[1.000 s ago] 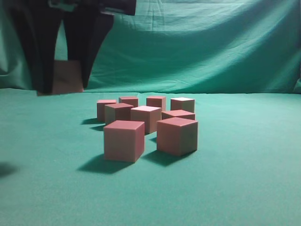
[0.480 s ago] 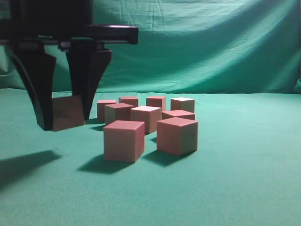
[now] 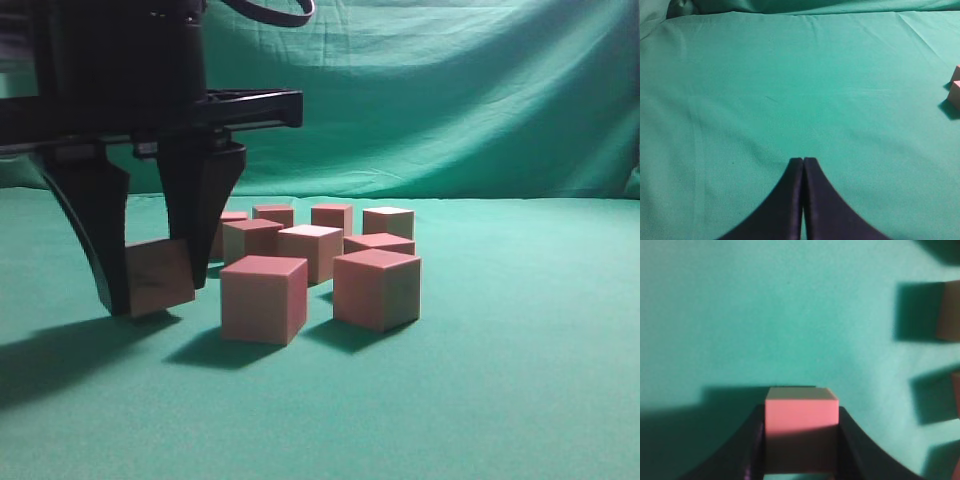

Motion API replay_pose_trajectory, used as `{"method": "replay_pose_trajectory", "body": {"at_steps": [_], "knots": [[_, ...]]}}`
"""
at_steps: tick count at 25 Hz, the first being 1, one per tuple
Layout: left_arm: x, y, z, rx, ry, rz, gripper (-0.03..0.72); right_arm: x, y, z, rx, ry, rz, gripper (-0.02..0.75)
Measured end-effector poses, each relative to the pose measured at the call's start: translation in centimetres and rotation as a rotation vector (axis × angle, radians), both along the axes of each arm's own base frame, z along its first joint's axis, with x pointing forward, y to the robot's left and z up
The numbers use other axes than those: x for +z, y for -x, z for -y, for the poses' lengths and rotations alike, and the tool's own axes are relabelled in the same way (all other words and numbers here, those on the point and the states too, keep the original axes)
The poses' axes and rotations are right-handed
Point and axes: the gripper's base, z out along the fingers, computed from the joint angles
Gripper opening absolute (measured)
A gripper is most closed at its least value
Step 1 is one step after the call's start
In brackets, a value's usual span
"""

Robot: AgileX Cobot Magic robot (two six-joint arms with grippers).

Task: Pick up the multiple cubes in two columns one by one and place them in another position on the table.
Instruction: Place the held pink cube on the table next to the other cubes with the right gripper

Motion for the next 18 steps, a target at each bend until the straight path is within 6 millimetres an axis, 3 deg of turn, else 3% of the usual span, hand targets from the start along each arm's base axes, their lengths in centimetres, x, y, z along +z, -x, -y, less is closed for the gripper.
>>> {"method": "replay_pose_trajectory", "body": {"at_steps": [17, 18], "knots": [[0.0, 0.0, 0.0, 0.0, 0.0, 0.0, 0.0, -0.46, -0.03, 0.0, 0.002, 0.015, -0.004, 0.261], [0.0, 0.0, 0.0, 0.0, 0.0, 0.0, 0.0, -0.58, -0.04, -0.01, 0.006, 0.019, -0.005, 0.307]]}}
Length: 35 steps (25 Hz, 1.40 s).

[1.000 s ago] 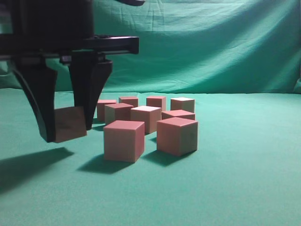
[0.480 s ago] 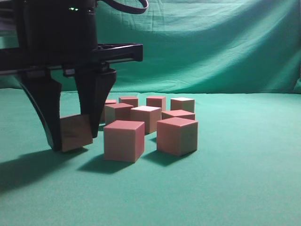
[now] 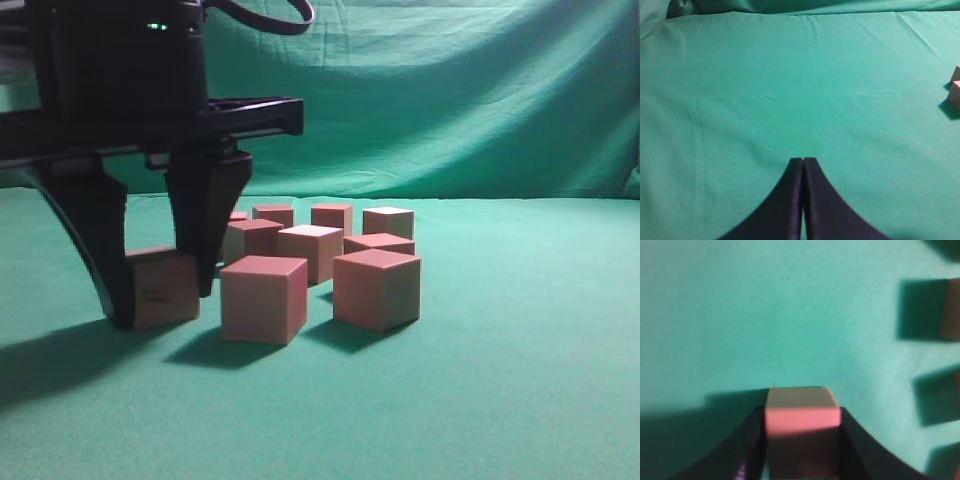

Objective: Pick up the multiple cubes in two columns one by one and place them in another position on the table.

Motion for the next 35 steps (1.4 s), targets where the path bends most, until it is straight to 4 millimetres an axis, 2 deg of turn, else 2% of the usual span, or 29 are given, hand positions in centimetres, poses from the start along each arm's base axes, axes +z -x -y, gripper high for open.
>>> {"method": "replay_pose_trajectory", "body": {"at_steps": [5, 11, 12, 16, 18, 22, 29, 31, 33, 35], "knots": [[0.0, 0.0, 0.0, 0.0, 0.0, 0.0, 0.0, -0.1, 0.0, 0.0, 0.022, 0.007, 0.001, 0.47], [0.0, 0.0, 0.0, 0.0, 0.0, 0.0, 0.0, -0.1, -0.1, 0.0, 0.042, 0.012, 0.006, 0.459], [0.0, 0.0, 0.0, 0.0, 0.0, 0.0, 0.0, 0.0, -0.1, 0.0, 0.042, 0.01, 0.007, 0.5], [0.0, 0.0, 0.0, 0.0, 0.0, 0.0, 0.0, 1.2, 0.0, 0.1, 0.043, -0.012, 0.023, 0.484], [0.0, 0.0, 0.0, 0.0, 0.0, 0.0, 0.0, 2.8, -0.1, 0.1, 0.046, -0.039, 0.05, 0.484], [0.0, 0.0, 0.0, 0.0, 0.0, 0.0, 0.0, 7.3, -0.4, 0.5, 0.052, -0.089, 0.138, 0.484], [0.0, 0.0, 0.0, 0.0, 0.0, 0.0, 0.0, 17.3, 0.4, 2.4, 0.031, -0.277, 0.268, 0.484], [0.0, 0.0, 0.0, 0.0, 0.0, 0.0, 0.0, 19.9, 1.2, 3.6, 0.032, -0.341, 0.299, 0.365], [0.0, 0.0, 0.0, 0.0, 0.0, 0.0, 0.0, 22.0, 2.1, 4.5, 0.036, -0.406, 0.316, 0.202], [0.0, 0.0, 0.0, 0.0, 0.0, 0.0, 0.0, 23.7, 3.0, 5.5, 0.035, -0.473, 0.313, 0.078]]}}
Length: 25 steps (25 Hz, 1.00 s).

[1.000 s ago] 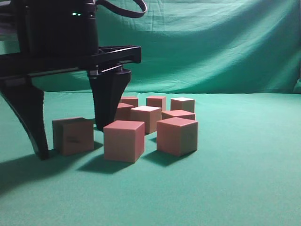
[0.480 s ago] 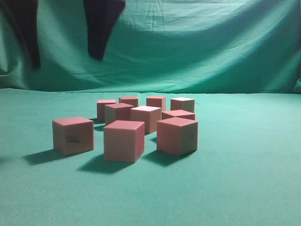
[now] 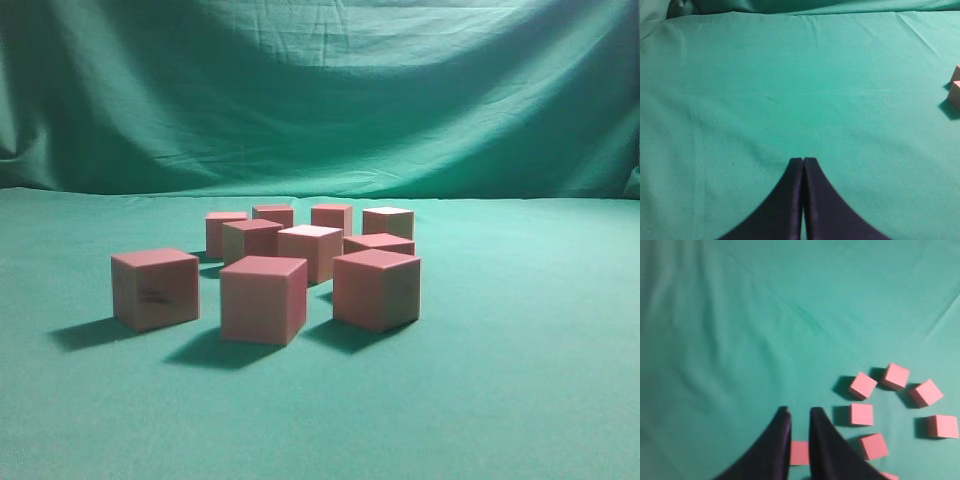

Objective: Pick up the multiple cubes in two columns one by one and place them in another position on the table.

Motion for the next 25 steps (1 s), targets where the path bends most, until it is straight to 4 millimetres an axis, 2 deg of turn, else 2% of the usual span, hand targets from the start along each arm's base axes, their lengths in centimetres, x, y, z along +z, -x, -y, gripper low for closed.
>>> {"method": "replay_pose_trajectory", "body": {"at_steps": [1, 3, 4, 8, 9, 13, 14, 17, 18, 21, 25], "knots": [[0.0, 0.0, 0.0, 0.0, 0.0, 0.0, 0.0, 0.6, 0.3, 0.4, 0.003, -0.022, -0.001, 0.045], [0.0, 0.0, 0.0, 0.0, 0.0, 0.0, 0.0, 2.0, 1.0, 1.3, 0.01, -0.072, -0.002, 0.055], [0.0, 0.0, 0.0, 0.0, 0.0, 0.0, 0.0, 2.7, 1.3, 1.7, 0.015, -0.097, 0.001, 0.0], [0.0, 0.0, 0.0, 0.0, 0.0, 0.0, 0.0, 5.2, 2.9, 3.8, 0.06, -0.176, 0.007, 0.0], [0.0, 0.0, 0.0, 0.0, 0.0, 0.0, 0.0, 6.0, 3.5, 4.6, 0.068, -0.197, -0.002, 0.055], [0.0, 0.0, 0.0, 0.0, 0.0, 0.0, 0.0, 8.4, 5.8, 7.5, 0.128, -0.259, -0.026, 0.055], [0.0, 0.0, 0.0, 0.0, 0.0, 0.0, 0.0, 8.4, 5.8, 7.5, 0.128, -0.259, -0.026, 0.055], [0.0, 0.0, 0.0, 0.0, 0.0, 0.0, 0.0, 9.6, 7.0, 9.2, 0.216, -0.254, 0.031, 0.055], [0.0, 0.0, 0.0, 0.0, 0.0, 0.0, 0.0, 10.2, 7.7, 10.4, 0.264, -0.229, 0.065, 0.0], [0.0, 0.0, 0.0, 0.0, 0.0, 0.0, 0.0, 11.4, 8.8, 12.8, 0.285, -0.233, 0.116, 0.0], [0.0, 0.0, 0.0, 0.0, 0.0, 0.0, 0.0, 13.1, 10.6, 16.9, 0.276, -0.274, 0.186, 0.0]]}}
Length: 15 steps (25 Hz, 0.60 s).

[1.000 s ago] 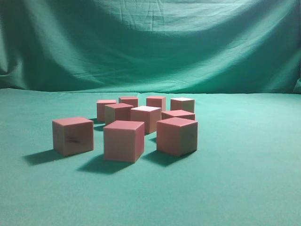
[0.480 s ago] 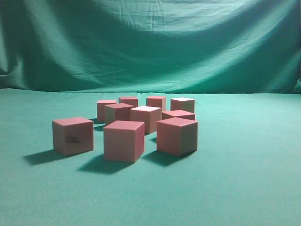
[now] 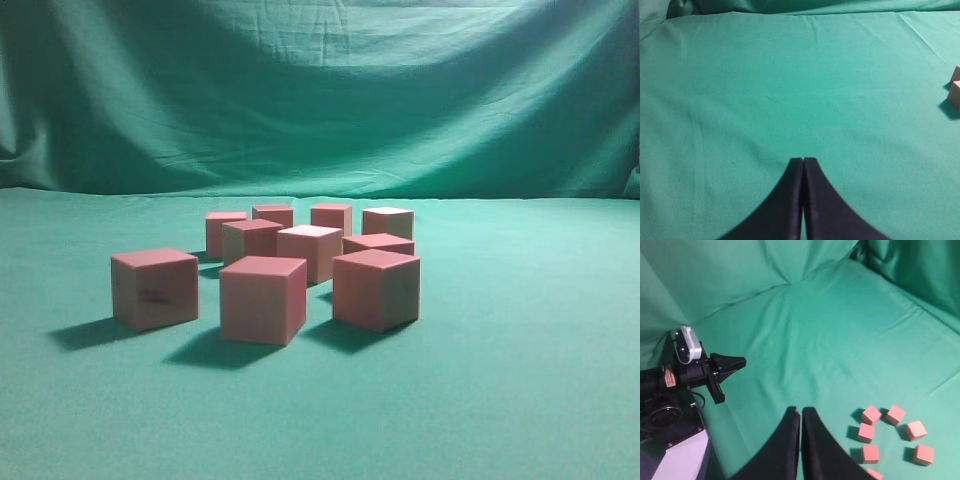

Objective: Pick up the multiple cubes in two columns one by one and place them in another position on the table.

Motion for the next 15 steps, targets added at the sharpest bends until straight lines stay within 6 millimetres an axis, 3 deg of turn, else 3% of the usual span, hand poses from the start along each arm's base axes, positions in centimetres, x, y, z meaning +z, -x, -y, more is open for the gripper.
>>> {"method": "replay_pose_trajectory", "body": {"at_steps": [5, 8, 9, 10, 11, 15], "knots": [[0.0, 0.0, 0.0, 0.0, 0.0, 0.0, 0.0, 1.6, 2.1, 5.0, -0.033, -0.084, 0.077, 0.0], [0.0, 0.0, 0.0, 0.0, 0.0, 0.0, 0.0, 1.4, 3.2, 7.2, -0.038, -0.112, 0.096, 0.0], [0.0, 0.0, 0.0, 0.0, 0.0, 0.0, 0.0, 0.9, 3.5, 7.7, -0.04, -0.109, 0.094, 0.055], [0.0, 0.0, 0.0, 0.0, 0.0, 0.0, 0.0, 0.4, 3.7, 8.3, -0.051, -0.102, 0.092, 0.055], [0.0, 0.0, 0.0, 0.0, 0.0, 0.0, 0.0, -0.4, 3.8, 8.7, -0.064, -0.091, 0.084, 0.0], [0.0, 0.0, 0.0, 0.0, 0.0, 0.0, 0.0, -4.1, 4.2, 9.4, -0.098, -0.075, 0.048, 0.0]]}}
